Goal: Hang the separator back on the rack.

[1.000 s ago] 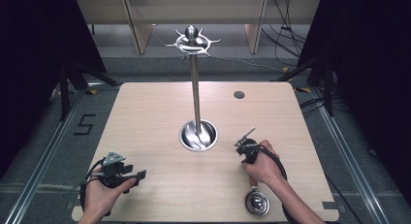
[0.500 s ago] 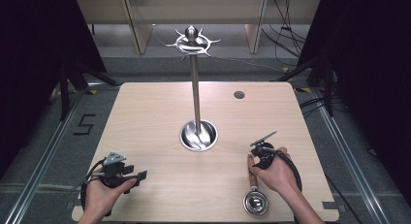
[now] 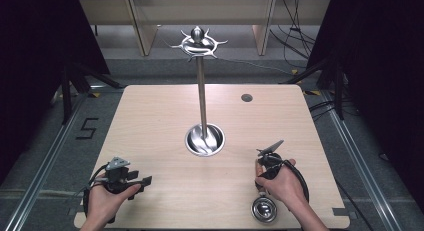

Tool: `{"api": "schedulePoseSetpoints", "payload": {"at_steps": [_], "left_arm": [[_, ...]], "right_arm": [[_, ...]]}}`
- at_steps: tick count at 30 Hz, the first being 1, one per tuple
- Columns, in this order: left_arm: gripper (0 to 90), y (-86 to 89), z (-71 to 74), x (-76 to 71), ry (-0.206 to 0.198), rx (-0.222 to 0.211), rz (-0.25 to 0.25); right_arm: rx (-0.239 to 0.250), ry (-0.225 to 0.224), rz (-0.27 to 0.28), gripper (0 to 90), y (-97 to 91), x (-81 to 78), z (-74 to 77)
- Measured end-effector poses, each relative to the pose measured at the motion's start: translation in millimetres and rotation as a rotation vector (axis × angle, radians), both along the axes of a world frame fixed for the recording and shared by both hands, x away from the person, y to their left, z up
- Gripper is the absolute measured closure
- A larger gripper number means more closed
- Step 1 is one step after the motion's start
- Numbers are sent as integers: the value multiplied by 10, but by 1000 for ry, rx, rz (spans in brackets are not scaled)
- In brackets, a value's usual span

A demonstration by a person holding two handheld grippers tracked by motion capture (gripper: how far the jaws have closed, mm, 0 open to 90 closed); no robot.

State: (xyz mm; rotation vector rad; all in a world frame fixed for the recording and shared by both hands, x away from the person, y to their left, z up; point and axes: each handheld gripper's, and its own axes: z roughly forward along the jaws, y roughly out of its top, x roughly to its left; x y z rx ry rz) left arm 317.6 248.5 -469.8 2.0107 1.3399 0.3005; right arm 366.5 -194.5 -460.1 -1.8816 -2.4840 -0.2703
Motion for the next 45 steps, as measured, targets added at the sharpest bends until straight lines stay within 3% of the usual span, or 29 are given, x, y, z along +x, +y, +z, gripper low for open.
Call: {"api": "schedulePoseSetpoints", "payload": {"at_steps": [1,2,4,8,9,15,17,18,22,30,33,41,45], "left_arm": [[394,-2,-4,-4,-3,-14,11],[394,12,-2,-4,-7,-6,9],[394,20,4,-4,-5,-7,10],[394,13,4,6,-11,-20,13],[394,19,9,8,-6,-9,7],[393,20,3,4,-9,-19,13],[392,22,3,4,-8,-16,11],[391,22,3,4,-8,-16,11],[390,16,-1,6,-4,-23,11],[390,24,1,8,-2,-11,2],[389,20,0,6,-2,-14,6],[390,18,-3,5,0,-16,6],[389,17,-4,5,0,-16,5]], "right_arm": [[-4,6,-9,502,13,3,-7],[-12,-7,36,502,-15,4,-27],[-20,-16,37,510,-1,3,-56],[-20,10,26,528,32,11,-53],[4,15,14,534,42,10,-70],[-27,46,34,595,59,20,-97],[-32,46,44,598,55,19,-97],[-30,18,32,598,62,9,-112],[-15,26,26,608,48,17,-126],[-42,42,43,687,19,34,-108],[-70,29,65,693,18,37,-107],[-89,27,104,694,14,41,-96],[-75,23,120,696,12,34,-105]]}}
